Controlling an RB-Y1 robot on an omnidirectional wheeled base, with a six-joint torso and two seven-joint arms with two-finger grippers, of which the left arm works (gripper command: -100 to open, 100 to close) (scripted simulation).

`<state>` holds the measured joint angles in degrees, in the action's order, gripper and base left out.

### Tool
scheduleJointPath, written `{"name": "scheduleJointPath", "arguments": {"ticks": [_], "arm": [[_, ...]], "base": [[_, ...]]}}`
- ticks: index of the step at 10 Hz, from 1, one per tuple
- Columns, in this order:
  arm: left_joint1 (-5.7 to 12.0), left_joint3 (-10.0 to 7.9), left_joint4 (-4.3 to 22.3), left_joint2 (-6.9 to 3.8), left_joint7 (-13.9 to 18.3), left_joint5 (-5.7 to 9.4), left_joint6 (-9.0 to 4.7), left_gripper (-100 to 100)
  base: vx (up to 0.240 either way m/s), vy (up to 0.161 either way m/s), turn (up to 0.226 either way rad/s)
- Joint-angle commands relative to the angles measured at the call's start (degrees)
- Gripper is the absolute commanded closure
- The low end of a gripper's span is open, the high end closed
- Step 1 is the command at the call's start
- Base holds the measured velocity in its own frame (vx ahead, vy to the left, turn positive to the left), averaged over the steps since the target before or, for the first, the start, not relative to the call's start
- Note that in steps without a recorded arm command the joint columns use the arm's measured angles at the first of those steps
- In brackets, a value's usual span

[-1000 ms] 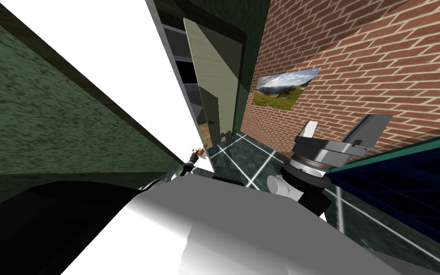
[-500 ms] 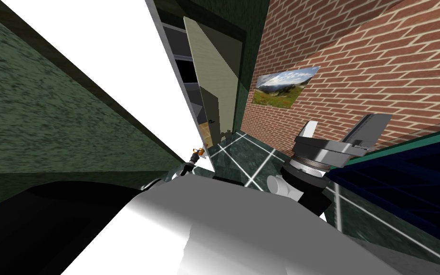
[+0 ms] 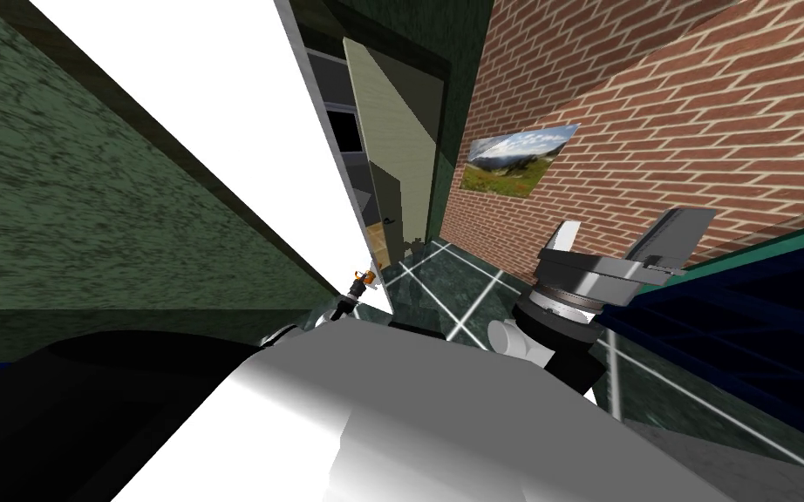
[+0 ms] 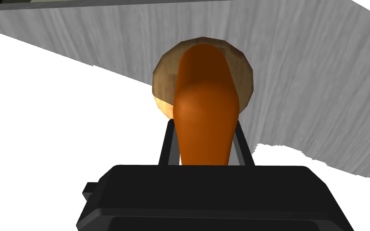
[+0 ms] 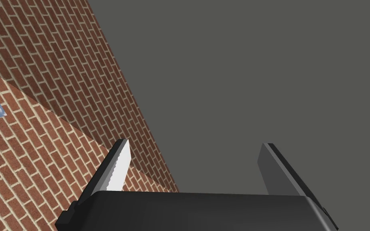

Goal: Pull the door open

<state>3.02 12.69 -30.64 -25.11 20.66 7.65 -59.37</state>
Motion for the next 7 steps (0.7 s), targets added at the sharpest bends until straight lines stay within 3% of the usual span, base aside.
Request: {"name": "scheduleJointPath", "arguments": {"ticks": [1,2,5,6,7], "arm": [[-0.17,1.76,-0.9,0.38,0.0,-0.04,0.04,100],[-0.17,1.76,-0.9,0.38,0.0,-0.04,0.04,100],[-0.66,4.38,-2.7,0.01,-0.1,0.44,0.19,100],[-1.17,3.74,-3.8,-0.19,-0.1,0.46,1.15,100],[-1.50,3.86,-2.7,-0.44,0.2,0.84,0.00,100]], "base": [[-0.077,0.068,0.005],[-0.070,0.063,-0.026],[-0.098,0.119,-0.022],[-0.033,0.057,-0.031],[-0.090,0.008,-0.188]]}}
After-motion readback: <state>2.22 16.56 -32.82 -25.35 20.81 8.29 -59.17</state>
